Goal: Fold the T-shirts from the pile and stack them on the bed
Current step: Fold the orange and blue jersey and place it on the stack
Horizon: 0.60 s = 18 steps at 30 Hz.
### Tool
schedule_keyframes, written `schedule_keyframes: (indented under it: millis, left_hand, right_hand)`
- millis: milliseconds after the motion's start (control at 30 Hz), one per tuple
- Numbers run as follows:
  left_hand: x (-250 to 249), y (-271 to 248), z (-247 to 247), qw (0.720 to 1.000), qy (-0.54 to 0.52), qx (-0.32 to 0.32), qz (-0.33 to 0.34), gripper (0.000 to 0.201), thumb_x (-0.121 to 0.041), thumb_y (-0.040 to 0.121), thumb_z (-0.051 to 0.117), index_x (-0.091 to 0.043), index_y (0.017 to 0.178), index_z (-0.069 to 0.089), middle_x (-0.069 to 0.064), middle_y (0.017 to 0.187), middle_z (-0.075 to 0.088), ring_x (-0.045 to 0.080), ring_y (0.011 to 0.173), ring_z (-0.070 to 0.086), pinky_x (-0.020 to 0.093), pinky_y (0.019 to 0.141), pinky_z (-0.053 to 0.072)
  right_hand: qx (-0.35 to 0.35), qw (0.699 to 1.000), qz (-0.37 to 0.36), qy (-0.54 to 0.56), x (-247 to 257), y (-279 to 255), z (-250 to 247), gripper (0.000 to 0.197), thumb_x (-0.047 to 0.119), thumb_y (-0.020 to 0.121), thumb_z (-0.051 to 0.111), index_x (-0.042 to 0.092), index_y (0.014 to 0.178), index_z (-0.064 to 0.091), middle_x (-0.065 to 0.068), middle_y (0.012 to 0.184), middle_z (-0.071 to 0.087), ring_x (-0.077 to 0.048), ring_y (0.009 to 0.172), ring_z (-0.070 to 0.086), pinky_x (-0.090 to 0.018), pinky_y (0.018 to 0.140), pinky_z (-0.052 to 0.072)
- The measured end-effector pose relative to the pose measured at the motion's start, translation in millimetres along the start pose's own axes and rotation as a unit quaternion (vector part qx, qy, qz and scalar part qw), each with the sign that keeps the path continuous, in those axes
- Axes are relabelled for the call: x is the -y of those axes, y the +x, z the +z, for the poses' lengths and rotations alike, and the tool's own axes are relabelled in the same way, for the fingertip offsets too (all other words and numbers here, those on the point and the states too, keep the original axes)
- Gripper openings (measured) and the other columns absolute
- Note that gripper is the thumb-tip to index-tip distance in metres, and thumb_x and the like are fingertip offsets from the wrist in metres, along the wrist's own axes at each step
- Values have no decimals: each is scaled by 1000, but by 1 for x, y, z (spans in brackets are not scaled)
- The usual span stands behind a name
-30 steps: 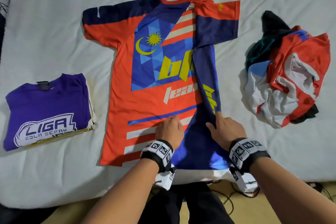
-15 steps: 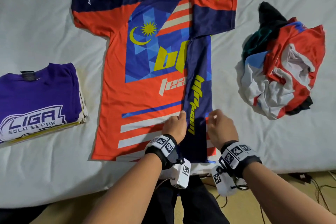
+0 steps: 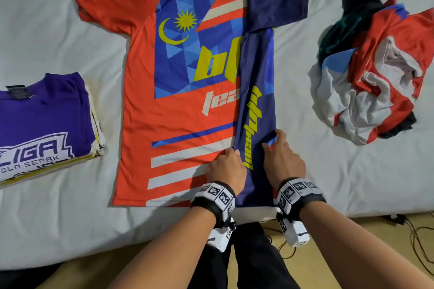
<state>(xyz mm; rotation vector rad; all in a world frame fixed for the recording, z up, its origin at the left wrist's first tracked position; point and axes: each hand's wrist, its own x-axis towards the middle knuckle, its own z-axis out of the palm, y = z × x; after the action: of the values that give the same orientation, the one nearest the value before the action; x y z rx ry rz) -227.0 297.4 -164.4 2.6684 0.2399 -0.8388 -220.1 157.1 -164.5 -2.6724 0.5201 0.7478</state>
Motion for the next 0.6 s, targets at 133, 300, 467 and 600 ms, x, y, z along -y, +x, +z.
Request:
schedule_keyframes:
  millis: [133,300,467,600]
  left_hand:
    - [5,29,-39,1000,17,-9,-22,49,-37,108,29,-9,115,68,18,121,69,40,113,63,41,89,47]
    - [-28,99,-69,994,-8,-103,33,35,-28,106,36,-10,116,64,15,123,66,38,115,58,43,91,43]
    - [-56,135,-56,995,27,-88,29,39,-41,106,41,-12,124,60,16,131,58,38,123,51,48,100,39]
    - [-38,142,-51,992,35,-119,10,28,-32,103,46,-14,116,62,13,124,63,36,118,54,46,95,41]
  right_hand:
    - [-2,999,9,-42,3,12,-22,40,50,103,35,19,128,36,-13,122,57,-42,97,64,-42,70,38]
    - [-79,987,-103,-91,16,59,-42,35,37,99,45,12,124,46,-14,127,49,-38,115,47,-46,80,44]
    - [-18,960,-221,-169,29,96,-37,72,48,97,12,14,160,12,-8,170,0,-31,156,-1,-52,119,20]
    - [-22,960,-216,-175,12,106,-30,63,44,105,24,11,159,22,-8,169,14,-34,154,13,-52,120,17]
